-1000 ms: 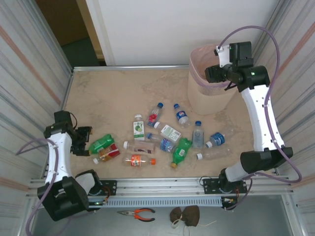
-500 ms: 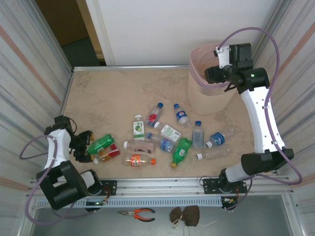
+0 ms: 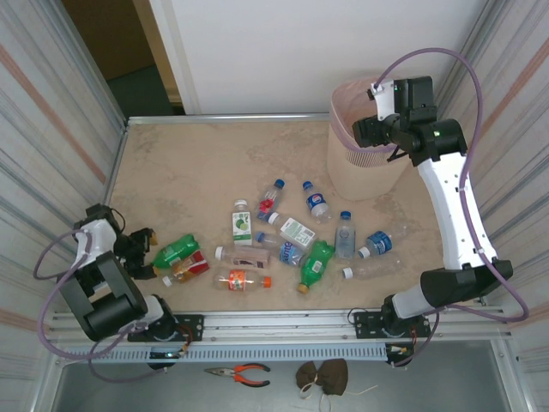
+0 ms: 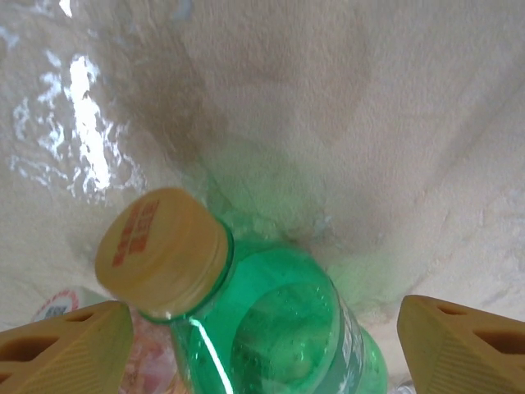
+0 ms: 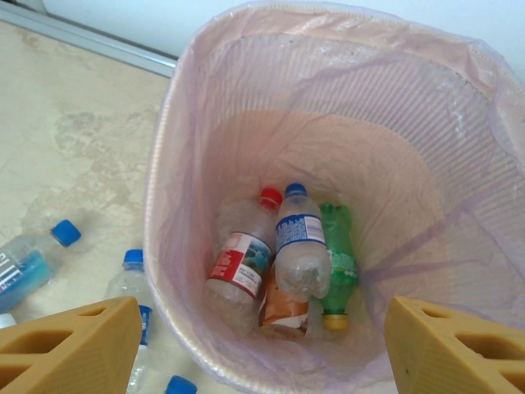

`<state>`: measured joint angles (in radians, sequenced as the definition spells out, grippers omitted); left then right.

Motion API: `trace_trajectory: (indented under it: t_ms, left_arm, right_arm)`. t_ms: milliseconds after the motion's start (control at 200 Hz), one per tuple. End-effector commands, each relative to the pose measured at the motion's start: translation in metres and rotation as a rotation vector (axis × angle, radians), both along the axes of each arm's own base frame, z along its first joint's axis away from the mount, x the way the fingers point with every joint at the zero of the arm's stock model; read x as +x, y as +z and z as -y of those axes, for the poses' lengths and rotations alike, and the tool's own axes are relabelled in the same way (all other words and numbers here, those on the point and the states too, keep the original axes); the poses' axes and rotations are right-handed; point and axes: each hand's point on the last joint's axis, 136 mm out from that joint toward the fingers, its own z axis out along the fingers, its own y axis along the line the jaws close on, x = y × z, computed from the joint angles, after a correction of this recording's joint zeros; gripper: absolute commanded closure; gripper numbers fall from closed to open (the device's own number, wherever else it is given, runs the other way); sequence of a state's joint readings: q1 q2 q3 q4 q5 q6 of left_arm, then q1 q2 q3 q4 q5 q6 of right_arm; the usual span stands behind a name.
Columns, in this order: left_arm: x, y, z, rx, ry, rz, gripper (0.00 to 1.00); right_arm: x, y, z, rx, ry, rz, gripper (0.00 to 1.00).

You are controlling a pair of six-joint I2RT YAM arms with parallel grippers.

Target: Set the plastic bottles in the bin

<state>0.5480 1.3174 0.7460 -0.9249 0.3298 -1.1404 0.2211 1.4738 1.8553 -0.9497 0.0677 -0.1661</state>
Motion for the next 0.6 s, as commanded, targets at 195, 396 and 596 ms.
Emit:
trace_trajectory:
  t_ms: [195,396,596]
  left_arm:
    - [0.001,-0.019,-0.011,-0.007,-0.033,-0.023,0.24]
    - [0.004,-0.03,-0.012,-0.022,-0.043,-0.037,0.31]
    - [0.005,-0.037,-0.015,-0.025,-0.047,-0.048,0.42]
  right_arm:
    - [-0.011,0.015,-0.006,-0.022,0.005,0.044,0.24]
    - [-0.016,0.013,-0.008,-0.038,0.004,0.037,0.25]
    - [-0.02,0.016,-0.011,-0.05,0.003,0.045,0.25]
